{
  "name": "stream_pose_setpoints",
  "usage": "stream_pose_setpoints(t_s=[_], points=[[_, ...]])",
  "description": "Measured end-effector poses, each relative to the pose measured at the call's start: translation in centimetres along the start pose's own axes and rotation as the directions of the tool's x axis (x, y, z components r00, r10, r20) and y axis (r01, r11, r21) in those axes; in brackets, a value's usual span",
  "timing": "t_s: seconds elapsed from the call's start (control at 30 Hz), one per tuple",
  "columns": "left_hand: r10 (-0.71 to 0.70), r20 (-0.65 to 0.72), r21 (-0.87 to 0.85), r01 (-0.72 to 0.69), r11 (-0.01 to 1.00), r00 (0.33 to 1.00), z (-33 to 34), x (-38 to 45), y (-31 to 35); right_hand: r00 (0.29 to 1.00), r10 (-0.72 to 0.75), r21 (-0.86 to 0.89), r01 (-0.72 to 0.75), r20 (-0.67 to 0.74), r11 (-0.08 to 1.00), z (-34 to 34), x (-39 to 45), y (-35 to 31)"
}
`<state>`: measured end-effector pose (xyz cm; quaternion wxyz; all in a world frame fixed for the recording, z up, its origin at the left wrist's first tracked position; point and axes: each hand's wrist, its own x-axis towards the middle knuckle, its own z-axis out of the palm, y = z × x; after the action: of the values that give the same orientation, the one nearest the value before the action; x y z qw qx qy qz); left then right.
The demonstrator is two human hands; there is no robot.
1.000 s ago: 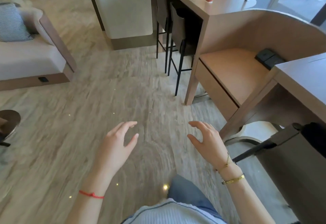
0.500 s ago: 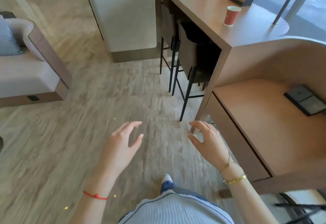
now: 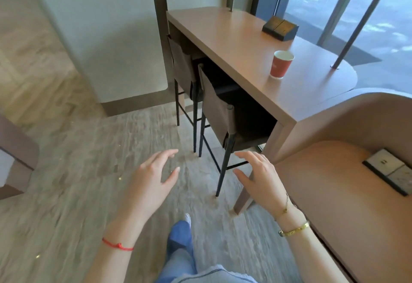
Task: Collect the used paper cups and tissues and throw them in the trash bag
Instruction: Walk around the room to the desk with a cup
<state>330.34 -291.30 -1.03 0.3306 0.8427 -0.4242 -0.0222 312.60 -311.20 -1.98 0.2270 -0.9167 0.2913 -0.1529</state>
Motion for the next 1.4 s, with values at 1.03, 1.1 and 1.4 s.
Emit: stream_pose_setpoints(t_s=[1.03, 1.1, 1.4], points=[[0.604, 0.345, -0.245, -0.552, 0.797, 0.718, 16.6, 49.5, 7.7, 0.676, 0.54, 0.205, -0.513, -0.501, 0.833, -7.6, 32.2, 14.3], [0.588, 0.361, -0.221, -0.547, 0.808, 0.724, 17.8, 50.0, 7.5, 0.683, 0.549, 0.231, -0.505, -0.482, 0.832, -7.5, 33.6, 15.2], [0.569, 0.39, -0.131, -0.568, 0.812, 0.724, 21.7, 51.2, 6.5, 0.678, 0.543, 0.374, -0.398, -0.496, 0.838, -6.7, 36.5, 17.5]])
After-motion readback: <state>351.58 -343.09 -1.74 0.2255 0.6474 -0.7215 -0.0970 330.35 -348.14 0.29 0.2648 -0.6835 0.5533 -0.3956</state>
